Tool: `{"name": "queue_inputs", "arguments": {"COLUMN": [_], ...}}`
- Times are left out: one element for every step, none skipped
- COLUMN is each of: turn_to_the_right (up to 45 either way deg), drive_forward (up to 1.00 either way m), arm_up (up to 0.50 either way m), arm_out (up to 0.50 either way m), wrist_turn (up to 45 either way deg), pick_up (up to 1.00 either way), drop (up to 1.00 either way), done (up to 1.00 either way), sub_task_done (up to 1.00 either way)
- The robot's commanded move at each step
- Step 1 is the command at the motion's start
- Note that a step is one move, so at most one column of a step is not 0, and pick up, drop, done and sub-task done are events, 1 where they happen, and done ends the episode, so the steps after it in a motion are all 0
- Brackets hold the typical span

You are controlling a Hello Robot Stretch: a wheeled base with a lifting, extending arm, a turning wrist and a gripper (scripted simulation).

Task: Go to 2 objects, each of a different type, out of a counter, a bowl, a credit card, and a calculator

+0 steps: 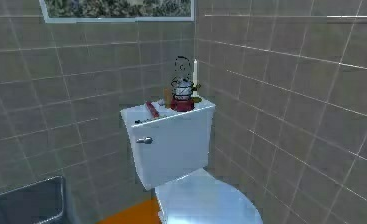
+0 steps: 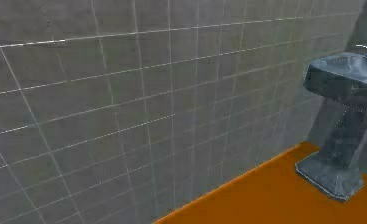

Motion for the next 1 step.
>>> {"name": "queue_inputs", "arguments": {"turn_to_the_right": [-45.0], "drive_forward": [0.0], "arm_up": [0.0], "arm_out": [0.0], "wrist_turn": [0.0], "pick_up": [0.0], "drop": [0.0], "done": [0.0], "sub_task_done": [0.0]}}
